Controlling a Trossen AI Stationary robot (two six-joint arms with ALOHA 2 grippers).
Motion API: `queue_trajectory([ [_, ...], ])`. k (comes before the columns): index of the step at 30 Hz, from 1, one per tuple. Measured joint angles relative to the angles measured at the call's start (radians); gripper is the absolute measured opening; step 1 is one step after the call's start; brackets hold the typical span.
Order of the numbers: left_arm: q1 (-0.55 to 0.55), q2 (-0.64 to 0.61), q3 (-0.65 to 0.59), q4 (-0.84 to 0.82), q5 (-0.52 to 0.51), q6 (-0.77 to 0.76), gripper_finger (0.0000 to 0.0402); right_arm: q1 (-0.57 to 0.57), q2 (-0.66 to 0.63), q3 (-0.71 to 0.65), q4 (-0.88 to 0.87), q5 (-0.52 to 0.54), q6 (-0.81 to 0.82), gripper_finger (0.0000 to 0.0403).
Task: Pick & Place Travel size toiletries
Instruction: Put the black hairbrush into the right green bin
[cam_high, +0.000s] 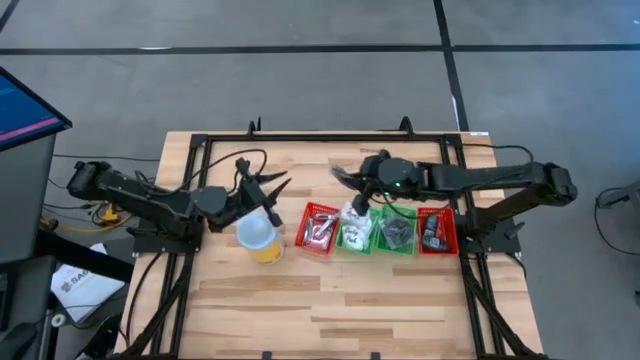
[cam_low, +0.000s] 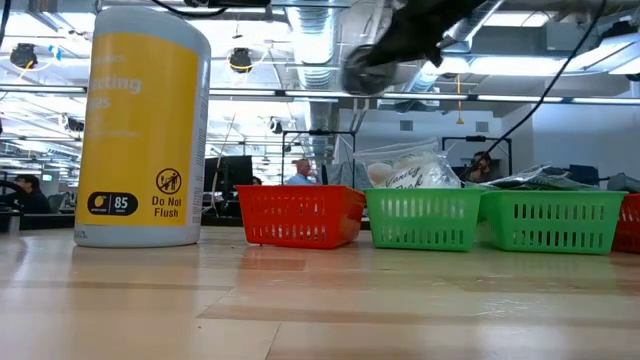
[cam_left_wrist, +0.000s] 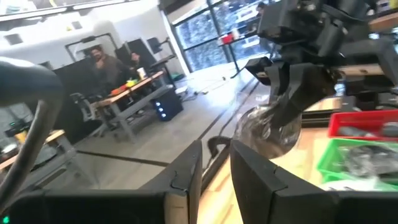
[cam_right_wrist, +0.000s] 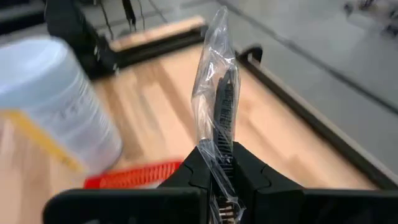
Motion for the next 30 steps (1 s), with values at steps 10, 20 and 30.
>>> queue_trajectory([
  [10,-0.085,-0.002,0.0,0.003,0.0,0.0,0.0076,0.106,-0.213,0.001,-0.455,0.002,0.265,0.0018],
  [20,-0.129,-0.002,0.0,0.003,0.001,-0.001,0.0076,0.295,-0.265,0.001,-0.799,0.003,0.641,0.0018],
  [30,-0.144,-0.002,0.0,0.004,0.001,-0.001,0.0076,0.421,-0.257,0.001,-0.896,0.054,0.811,0.0018],
])
